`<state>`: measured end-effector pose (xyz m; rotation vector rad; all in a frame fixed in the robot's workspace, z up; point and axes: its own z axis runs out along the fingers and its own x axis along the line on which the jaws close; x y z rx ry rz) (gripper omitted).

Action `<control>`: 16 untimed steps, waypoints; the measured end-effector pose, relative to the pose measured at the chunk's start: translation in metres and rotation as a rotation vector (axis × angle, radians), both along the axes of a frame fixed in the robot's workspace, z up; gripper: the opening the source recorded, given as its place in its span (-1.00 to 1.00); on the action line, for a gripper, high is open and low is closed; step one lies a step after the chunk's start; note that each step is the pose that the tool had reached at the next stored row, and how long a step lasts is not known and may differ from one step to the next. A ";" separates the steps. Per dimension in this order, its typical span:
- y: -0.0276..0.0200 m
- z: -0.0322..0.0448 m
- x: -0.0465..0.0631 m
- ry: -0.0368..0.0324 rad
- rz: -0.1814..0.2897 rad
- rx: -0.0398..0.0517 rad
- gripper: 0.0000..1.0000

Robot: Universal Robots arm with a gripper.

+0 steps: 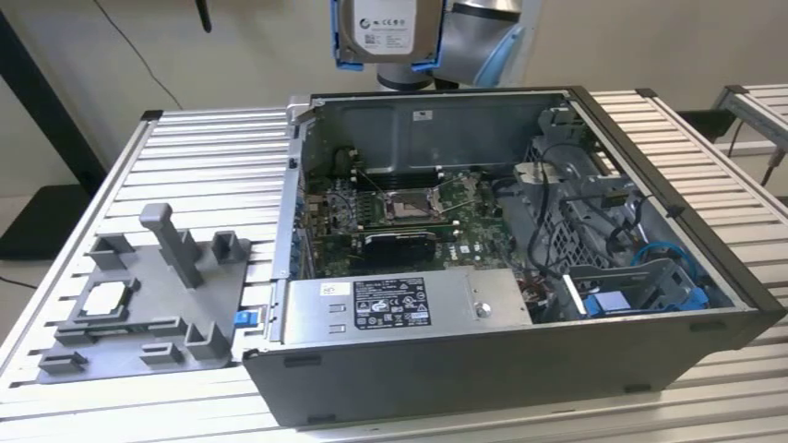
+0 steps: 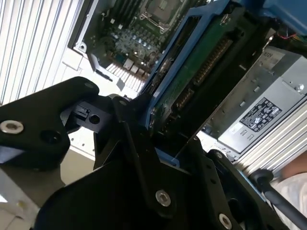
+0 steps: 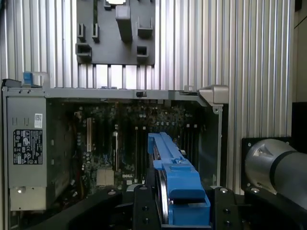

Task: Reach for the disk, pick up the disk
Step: 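Pick up the disk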

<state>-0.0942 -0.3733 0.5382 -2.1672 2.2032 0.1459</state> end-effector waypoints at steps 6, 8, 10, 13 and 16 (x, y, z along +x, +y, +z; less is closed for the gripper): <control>0.0000 0.0000 0.027 0.0000 0.000 0.0000 -1.00; 0.0000 0.0000 0.036 0.0000 0.000 0.0000 -1.00; 0.0000 0.0000 0.045 0.0000 0.000 0.0000 -1.00; 0.0000 0.0000 0.059 0.0001 0.000 -0.0001 -1.00; 0.0000 0.0000 0.073 0.0000 0.000 0.0001 -1.00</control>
